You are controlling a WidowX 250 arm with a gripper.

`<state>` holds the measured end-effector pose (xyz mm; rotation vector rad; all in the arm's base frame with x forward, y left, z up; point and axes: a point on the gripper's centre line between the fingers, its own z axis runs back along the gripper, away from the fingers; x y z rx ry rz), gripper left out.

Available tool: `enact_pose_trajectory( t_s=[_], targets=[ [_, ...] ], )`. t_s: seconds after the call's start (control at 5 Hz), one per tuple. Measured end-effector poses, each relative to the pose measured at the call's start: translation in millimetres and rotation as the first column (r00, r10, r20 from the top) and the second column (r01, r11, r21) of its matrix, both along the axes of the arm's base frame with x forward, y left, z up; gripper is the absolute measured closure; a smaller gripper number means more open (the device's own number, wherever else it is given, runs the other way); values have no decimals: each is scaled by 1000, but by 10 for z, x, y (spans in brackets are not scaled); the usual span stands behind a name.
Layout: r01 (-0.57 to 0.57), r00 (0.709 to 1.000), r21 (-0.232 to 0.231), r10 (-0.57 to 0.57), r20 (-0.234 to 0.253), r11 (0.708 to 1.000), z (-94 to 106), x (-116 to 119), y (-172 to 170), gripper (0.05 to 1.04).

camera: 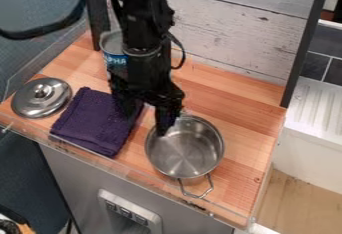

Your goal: Put the silver pot to the right of the violet cloth

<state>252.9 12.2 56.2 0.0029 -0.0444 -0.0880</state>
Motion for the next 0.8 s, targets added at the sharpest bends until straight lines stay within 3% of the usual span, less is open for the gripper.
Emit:
enact_pose_trajectory(
  t_s=[0.8],
  targets=[
    [2,1000,-1,-2,2,1000,0,3,-2,83]
  ],
)
